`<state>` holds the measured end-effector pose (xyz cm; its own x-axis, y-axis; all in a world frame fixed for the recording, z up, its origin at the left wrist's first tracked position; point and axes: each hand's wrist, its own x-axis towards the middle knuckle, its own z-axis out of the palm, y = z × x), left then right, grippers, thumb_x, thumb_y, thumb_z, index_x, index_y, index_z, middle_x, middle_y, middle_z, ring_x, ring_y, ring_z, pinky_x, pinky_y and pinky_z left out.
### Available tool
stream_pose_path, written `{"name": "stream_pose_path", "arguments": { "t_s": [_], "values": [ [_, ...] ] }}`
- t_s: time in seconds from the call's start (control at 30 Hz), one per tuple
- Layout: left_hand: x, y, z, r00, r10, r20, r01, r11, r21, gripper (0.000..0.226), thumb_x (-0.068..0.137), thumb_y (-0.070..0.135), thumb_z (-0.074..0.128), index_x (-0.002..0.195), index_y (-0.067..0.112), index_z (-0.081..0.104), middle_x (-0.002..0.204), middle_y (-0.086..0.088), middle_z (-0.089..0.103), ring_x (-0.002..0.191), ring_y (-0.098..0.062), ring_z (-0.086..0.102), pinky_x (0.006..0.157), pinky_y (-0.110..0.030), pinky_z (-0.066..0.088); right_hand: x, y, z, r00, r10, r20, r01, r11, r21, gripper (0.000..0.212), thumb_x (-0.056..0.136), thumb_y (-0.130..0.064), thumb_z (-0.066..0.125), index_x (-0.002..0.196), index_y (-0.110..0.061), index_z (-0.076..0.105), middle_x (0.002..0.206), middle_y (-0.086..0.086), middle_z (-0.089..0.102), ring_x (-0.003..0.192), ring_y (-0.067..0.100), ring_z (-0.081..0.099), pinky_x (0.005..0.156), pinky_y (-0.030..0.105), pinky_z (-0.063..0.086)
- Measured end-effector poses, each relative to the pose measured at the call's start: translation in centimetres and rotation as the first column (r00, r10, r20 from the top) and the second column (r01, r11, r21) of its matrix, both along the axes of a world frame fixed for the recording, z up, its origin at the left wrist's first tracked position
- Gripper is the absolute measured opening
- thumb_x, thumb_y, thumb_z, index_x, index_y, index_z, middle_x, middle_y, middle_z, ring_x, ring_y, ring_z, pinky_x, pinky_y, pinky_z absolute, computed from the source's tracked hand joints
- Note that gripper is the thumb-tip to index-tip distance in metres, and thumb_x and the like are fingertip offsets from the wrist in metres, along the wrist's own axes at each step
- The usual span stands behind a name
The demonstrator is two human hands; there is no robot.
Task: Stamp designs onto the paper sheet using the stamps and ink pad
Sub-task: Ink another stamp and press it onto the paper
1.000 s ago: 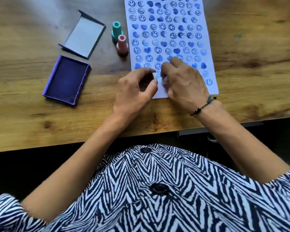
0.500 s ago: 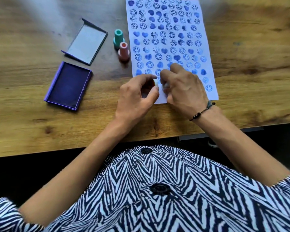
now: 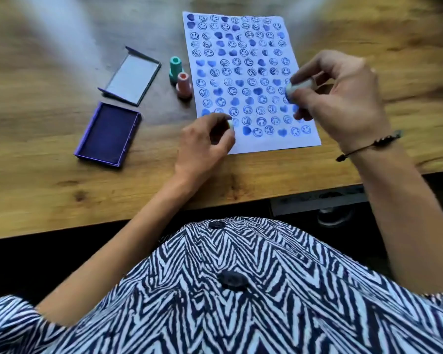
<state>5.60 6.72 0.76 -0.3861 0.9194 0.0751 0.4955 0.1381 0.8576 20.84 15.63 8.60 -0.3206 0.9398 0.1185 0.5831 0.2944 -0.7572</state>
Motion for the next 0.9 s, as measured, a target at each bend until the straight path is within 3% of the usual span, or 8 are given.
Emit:
{"name": "stream_pose_path", "arguments": {
  "t_s": [0.17,0.27,0.33,0.43,0.57,0.7,0.9],
  "values": [
    [0.0,-0.1,0.0,0.999,-0.013,0.032,0.013,1.000,-0.005,0.024,0.082,0.016,0.060,0.106,0.009,0.064,0.105,-0.013,0.069,0.092,-0.017,0.060,0.082,-0.018,0.040,1.2,-0.5,-0.1,1.000,-0.026,0.001,0.026,0.996,-0.087,0.011,0.075,-0.008,0.067,0.081,-0.016,0.064,0.064,0.000,0.065,0.047,0.013,0.064,0.054,0.037,0.056],
    [-0.3,-0.1,0.0,0.996,-0.035,0.081,0.038,0.999,-0.027,0.025,0.083,0.016,0.060,0.107,0.011,0.063,0.107,-0.011,0.069,0.095,-0.017,0.062,0.086,-0.021,0.044,0.8,-1.2,-0.9,0.999,-0.017,-0.033,0.012,0.989,-0.146,0.018,0.075,-0.005,0.068,0.072,-0.021,0.061,0.068,0.008,0.065,0.049,0.018,0.062,0.050,0.029,0.052],
    [-0.6,-0.1,0.0,0.971,-0.052,0.233,0.060,0.998,-0.025,0.026,0.083,0.013,0.059,0.109,0.011,0.063,0.107,-0.010,0.068,0.093,-0.010,0.061,0.087,-0.020,0.046,0.4,-1.7,-1.4,0.997,-0.001,-0.076,-0.014,0.983,-0.185,0.024,0.075,-0.005,0.067,0.068,-0.025,0.058,0.064,0.003,0.062,0.050,0.018,0.061,0.048,0.027,0.050],
    [-0.5,-0.6,0.2,0.864,-0.061,0.500,0.052,0.998,0.031,0.025,0.083,0.007,0.060,0.108,0.010,0.062,0.096,-0.005,0.066,0.087,-0.005,0.057,0.087,-0.021,0.046,-0.8,-2.6,-1.7,0.980,0.030,-0.195,-0.077,0.969,-0.236,0.022,0.076,-0.005,0.068,0.071,-0.025,0.059,0.063,0.000,0.063,0.052,0.014,0.060,0.049,0.024,0.050],
    [-0.4,-0.9,0.5,0.722,-0.101,0.684,0.027,0.993,0.119,0.022,0.082,0.002,0.059,0.102,0.011,0.062,0.082,0.003,0.066,0.073,-0.006,0.060,0.076,-0.018,0.051,-2.4,-3.5,-1.9,0.957,0.098,-0.274,-0.166,0.957,-0.237,0.016,0.074,-0.008,0.068,0.074,-0.022,0.061,0.064,0.000,0.064,0.052,0.011,0.060,0.051,0.023,0.050],
    [-0.4,-0.9,1.1,0.692,-0.116,0.713,0.011,0.988,0.151,0.018,0.084,0.002,0.056,0.100,0.005,0.061,0.085,-0.003,0.065,0.072,-0.007,0.061,0.072,-0.017,0.051,-3.3,-4.0,-2.1,0.946,0.124,-0.301,-0.196,0.955,-0.222,0.009,0.072,-0.016,0.067,0.076,-0.021,0.061,0.064,0.001,0.063,0.053,0.012,0.060,0.052,0.023,0.052],
    [-0.7,-1.1,1.7,0.715,-0.120,0.688,-0.004,0.984,0.176,0.016,0.084,0.000,0.055,0.099,0.006,0.060,0.084,-0.004,0.064,0.069,-0.006,0.060,0.071,-0.017,0.051,-4.1,-4.2,-2.6,0.951,0.086,-0.296,-0.143,0.974,-0.175,0.012,0.077,-0.009,0.069,0.079,-0.018,0.061,0.067,0.005,0.064,0.055,0.017,0.059,0.055,0.032,0.053]
  ]
}}
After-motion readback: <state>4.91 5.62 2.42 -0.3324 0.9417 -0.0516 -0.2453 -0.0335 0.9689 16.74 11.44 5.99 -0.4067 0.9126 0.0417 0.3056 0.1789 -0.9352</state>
